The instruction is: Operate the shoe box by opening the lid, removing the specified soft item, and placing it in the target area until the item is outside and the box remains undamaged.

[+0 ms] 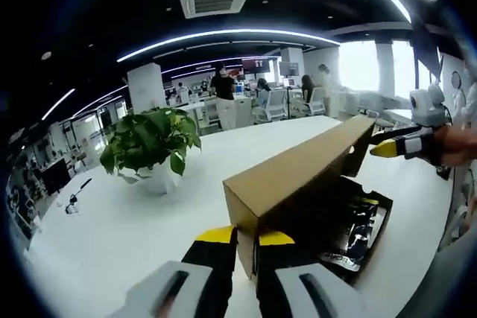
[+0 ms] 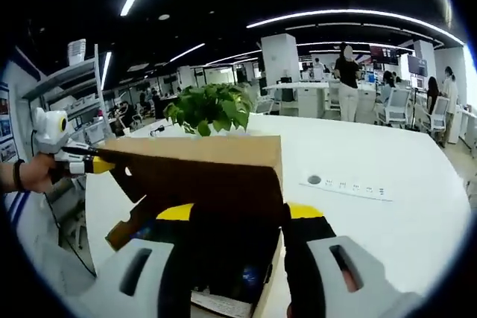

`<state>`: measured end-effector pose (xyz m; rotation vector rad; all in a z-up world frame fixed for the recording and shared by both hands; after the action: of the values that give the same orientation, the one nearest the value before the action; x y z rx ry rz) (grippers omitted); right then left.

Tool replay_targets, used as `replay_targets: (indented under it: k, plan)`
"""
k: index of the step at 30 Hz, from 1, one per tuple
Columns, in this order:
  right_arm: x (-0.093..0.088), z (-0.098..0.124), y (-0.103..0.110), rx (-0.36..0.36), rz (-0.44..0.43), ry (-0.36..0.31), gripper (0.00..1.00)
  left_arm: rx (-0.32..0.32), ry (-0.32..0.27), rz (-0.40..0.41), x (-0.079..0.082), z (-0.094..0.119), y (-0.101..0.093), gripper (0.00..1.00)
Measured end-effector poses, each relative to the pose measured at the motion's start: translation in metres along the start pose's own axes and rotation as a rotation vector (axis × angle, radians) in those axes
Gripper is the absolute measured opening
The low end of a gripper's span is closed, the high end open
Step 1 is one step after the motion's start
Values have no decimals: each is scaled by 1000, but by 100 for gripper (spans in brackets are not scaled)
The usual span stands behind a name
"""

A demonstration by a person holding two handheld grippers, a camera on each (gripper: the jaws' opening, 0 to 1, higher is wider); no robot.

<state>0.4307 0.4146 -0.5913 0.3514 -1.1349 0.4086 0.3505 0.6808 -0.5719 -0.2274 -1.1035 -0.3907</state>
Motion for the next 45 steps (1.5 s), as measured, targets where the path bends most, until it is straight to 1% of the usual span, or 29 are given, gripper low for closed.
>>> replay_targets:
  k: [1, 3, 5, 7, 8, 9, 11, 12, 14, 20, 24, 28, 31, 32, 34, 35, 39, 41, 42, 45]
  plan:
    - [-5, -4, -3, -4, 18, 26, 39, 1, -1, 1, 0, 0, 0, 8]
    - [-6, -10, -5, -3, 21, 28, 37, 1, -4, 3, 1, -1, 1, 8]
    - [-5, -13, -8, -11, 14, 27, 32, 2, -7, 6, 2, -2, 2, 8]
    - [-4, -17, -17, -52, 11, 26, 22, 3, -8, 10, 2, -4, 4, 8]
    - [-1, -19, -26, -100, 9, 10, 16, 3, -7, 11, 1, -6, 5, 8]
    - [-1, -21, -29, -107, -1, 11, 9, 3, -4, 15, 0, -7, 6, 8]
    - [0, -24, -34, -114, -56, 4, 3, 3, 1, 22, -1, -10, 8, 7]
    - [2, -26, -37, -118, -65, 2, 1, 4, 1, 24, -1, -11, 9, 7]
    - [3, -28, -36, -105, -74, -2, 1, 8, 0, 30, -1, -13, 12, 7]
    - [6, -40, -36, -116, -65, -16, 0, 18, 12, 31, -2, -23, 19, 7]
    - [-1, -48, -38, -121, -42, 23, 0, 25, 25, 42, -6, -29, 23, 6]
    - [-6, -54, -40, -119, -34, 39, 0, 28, 46, 58, -13, -37, 27, 6]
    - [-14, -59, -42, -123, -21, 84, 0, 29, 54, 67, -17, -42, 29, 6]
    - [-15, -61, -42, -126, -21, 83, 0, 29, 58, 69, -19, -44, 30, 6]
    - [-13, -66, -43, -131, -57, 78, 0, 31, 62, 73, -20, -47, 31, 6]
    - [-13, -68, -43, -134, -60, 80, 0, 32, 63, 75, -22, -48, 32, 6]
    - [-13, -75, -43, -136, -66, 88, 0, 31, 85, 103, -34, -54, 34, 6]
    - [-20, -77, -44, -136, -46, 123, 0, 29, 96, 112, -40, -56, 33, 6]
    - [-23, -78, -44, -134, -43, 130, 0, 28, 98, 116, -42, -57, 33, 6]
    - [-31, -81, -43, -141, -58, 159, 0, 28, 104, 135, -46, -60, 35, 6]
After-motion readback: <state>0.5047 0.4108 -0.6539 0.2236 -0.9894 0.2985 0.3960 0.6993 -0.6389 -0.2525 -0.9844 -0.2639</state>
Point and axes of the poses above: the point that each gripper's makers call its tool centre point, and the gripper's own axes: z roughly backward along the fingers, y roughly to its left, x roughly out of its top, the point moved 2 cm from there along z, roughly backward along the fingers, and after that the axes turned 11 degrees about -x, right-handed, at the moved point
